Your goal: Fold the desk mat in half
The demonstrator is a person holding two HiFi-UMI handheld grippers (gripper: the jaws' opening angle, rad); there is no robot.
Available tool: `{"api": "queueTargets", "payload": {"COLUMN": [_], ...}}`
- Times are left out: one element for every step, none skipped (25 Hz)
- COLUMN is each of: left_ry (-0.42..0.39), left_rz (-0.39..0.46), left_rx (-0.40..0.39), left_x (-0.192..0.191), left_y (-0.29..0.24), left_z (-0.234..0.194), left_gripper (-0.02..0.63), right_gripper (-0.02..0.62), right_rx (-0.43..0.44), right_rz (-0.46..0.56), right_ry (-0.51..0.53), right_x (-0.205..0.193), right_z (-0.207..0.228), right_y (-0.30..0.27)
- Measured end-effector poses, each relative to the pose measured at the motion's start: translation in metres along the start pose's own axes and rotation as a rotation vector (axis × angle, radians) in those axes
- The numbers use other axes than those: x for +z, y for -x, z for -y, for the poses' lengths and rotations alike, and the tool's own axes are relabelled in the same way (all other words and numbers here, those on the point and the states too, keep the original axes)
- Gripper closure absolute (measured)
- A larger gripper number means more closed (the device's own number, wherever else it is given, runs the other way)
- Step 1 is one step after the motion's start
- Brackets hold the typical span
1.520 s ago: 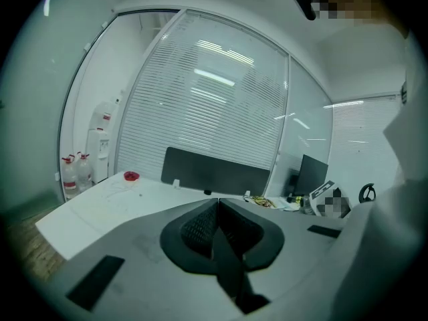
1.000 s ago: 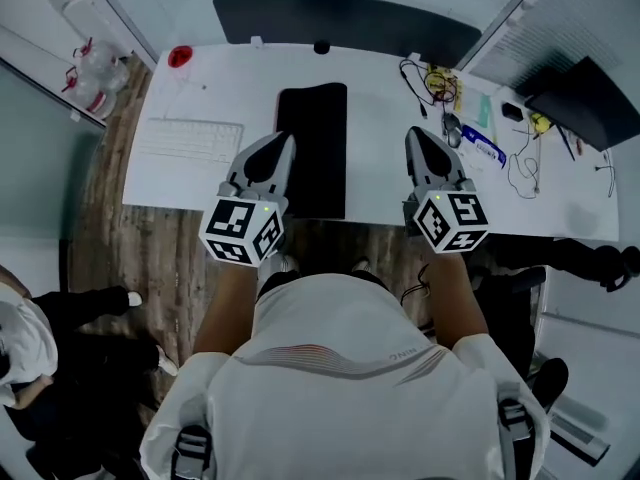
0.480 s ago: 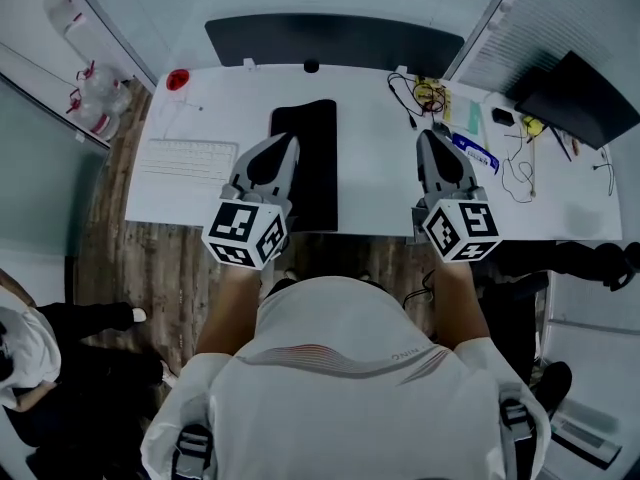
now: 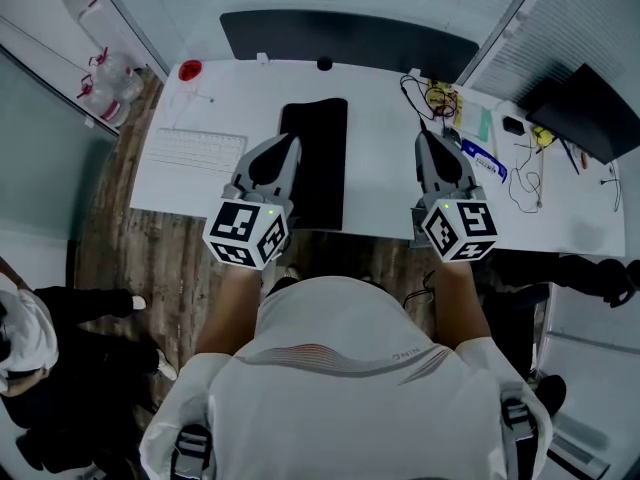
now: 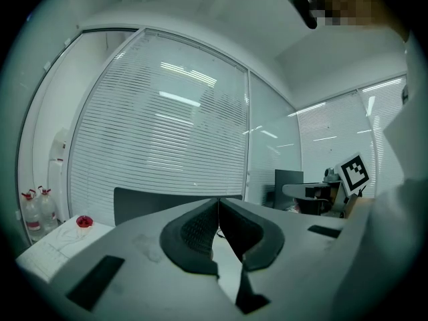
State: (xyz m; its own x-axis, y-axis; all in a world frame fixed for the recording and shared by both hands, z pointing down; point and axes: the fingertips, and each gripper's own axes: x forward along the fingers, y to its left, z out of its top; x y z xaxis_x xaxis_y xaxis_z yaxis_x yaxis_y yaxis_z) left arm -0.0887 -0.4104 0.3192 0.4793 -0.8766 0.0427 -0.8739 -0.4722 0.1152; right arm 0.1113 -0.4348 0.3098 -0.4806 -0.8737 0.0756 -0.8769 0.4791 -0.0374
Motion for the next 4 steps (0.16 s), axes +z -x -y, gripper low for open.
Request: {"api": "queueTargets", "payload": {"left_ry": [-0.001,-0.002,-0.003,-0.004], "left_rz": [-0.002,-0.004,-0.005,-0.006], "left_rx": [0.000,-0.001,-0.002,-0.003], "left_x": [0.0000,0.0001,0.0001,0.0002], "left_y": [-0.0001,-0.0004,-0.0006,-0.0009], "left_z": [-0.0004,-0.0007,-0.0011,-0.0014], "left_gripper": [0.592,0.591,0.592,0.591], "right_gripper": [0.543,0.543,0.543,0.544], "right_rx": [0.003,0.007,0.010,0.013], "right_rz": [-0.002,-0.005,-0.008,-0.011], "right_ry": [0.002,0.004,0.007,0.009], "right_x": [-0.0001,-0.0002,-0.0003,-0.0004], "right_z": [-0.0010,-0.0020,-0.0030,-0.0041], "right_y": [-0.0013,-0.0026,-0.0038,-0.0050]}}
